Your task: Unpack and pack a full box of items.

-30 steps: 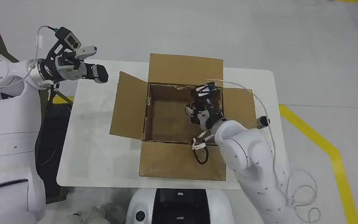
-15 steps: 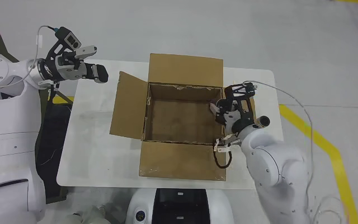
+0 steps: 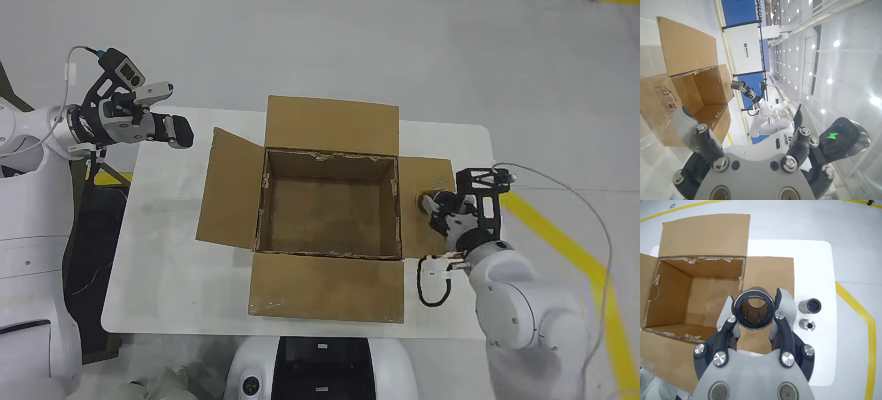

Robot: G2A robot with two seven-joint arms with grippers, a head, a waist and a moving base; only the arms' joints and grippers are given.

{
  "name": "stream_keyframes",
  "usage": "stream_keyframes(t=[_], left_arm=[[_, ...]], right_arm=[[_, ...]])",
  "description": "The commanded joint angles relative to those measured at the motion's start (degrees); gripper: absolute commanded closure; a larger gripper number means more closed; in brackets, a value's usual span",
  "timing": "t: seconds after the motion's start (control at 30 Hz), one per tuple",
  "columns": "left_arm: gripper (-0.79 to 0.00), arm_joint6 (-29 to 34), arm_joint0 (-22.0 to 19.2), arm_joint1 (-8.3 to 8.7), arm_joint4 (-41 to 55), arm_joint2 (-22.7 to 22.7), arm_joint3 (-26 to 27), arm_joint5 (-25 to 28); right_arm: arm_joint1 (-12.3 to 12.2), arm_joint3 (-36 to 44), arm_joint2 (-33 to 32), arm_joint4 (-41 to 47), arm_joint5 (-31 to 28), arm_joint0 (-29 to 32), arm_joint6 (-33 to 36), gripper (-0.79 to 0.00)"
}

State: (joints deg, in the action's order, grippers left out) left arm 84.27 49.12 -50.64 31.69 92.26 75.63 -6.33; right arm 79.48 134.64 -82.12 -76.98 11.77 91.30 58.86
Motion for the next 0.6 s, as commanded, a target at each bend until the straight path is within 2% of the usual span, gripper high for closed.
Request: stream_keyframes(t=[0.0,0.57], left_arm=[[-0.785,0.00,0.00,0.00,0.00,0.00,0.00,0.00],[-0.785,0.00,0.00,0.00,0.00,0.00,0.00,0.00]], right_arm=[[-0.14,0.00,-1.92,-0.18,-0.10,1.34,-0.89,0.000],[-0.61,0.00,-15.26,6.47,0.72,9.84,-7.82,0.000]])
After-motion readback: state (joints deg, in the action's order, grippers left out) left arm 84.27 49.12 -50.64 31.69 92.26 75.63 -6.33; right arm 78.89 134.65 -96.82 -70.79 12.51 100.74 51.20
